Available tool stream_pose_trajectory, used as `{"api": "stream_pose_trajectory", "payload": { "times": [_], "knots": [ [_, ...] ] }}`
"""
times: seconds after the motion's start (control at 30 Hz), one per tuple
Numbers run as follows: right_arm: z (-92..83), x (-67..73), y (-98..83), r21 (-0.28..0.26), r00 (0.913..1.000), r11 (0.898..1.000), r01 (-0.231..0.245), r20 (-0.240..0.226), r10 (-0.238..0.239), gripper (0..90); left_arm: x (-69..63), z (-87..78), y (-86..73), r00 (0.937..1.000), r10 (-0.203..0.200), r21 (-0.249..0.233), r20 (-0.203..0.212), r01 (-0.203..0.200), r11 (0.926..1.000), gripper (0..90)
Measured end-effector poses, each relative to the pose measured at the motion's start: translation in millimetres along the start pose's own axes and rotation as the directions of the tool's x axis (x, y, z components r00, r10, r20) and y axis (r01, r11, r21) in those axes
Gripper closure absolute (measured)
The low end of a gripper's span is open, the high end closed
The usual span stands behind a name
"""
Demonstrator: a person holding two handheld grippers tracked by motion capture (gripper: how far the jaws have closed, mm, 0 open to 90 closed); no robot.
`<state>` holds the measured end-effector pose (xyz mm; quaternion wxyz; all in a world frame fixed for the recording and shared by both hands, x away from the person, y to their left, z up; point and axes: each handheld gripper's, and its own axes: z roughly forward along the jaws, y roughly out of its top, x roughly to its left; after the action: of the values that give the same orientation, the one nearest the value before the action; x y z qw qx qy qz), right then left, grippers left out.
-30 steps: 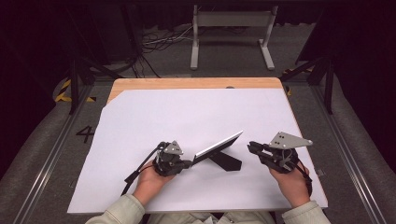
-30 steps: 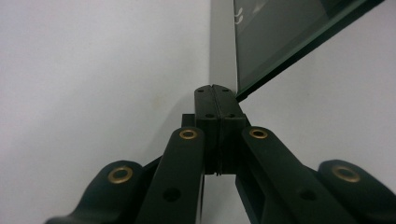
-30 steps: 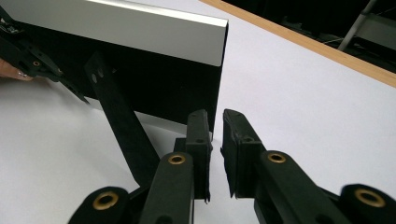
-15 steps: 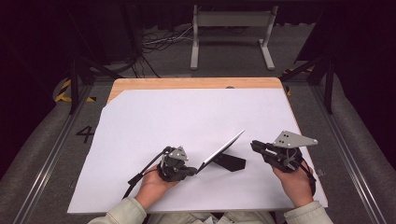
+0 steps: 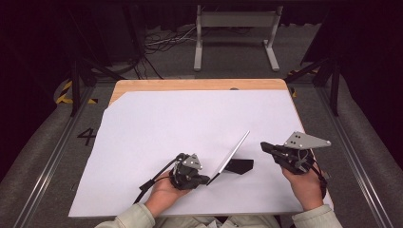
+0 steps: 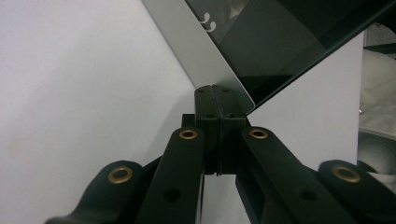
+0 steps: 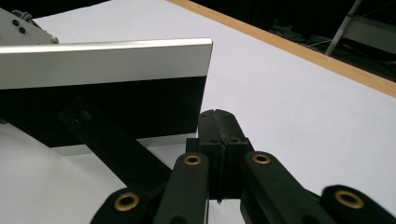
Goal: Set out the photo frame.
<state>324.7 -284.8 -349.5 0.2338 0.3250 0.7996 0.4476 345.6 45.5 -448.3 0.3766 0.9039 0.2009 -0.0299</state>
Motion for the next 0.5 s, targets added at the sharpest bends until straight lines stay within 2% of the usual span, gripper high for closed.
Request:
{"api": "stream_pose_trajectory", "payload": {
  "times": [0.13,0.3,0.5],
  "knots": [
    [-1.7,-0.8,1.1,0.002,1.0,1.0,-0.007,-0.002,0.007,89.9,-3.9,3.6,3.3,0.9998,0.015,0.007,0.01,-0.015,0.9999,90.0],
    [-3.7,-2.1,1.4,-0.003,0.9999,1.0,-0.014,-0.009,0.014,89.9,-16.4,12.5,9.5,0.9978,0.051,0.019,0.042,-0.052,0.9985,90.0],
    [-5.8,-4.3,1.7,-0.003,0.9996,1.0,-0.025,-0.012,0.025,89.9,-23.3,18.6,13.8,0.9956,0.063,0.026,0.07,-0.065,0.9976,90.0]
  ]
}}
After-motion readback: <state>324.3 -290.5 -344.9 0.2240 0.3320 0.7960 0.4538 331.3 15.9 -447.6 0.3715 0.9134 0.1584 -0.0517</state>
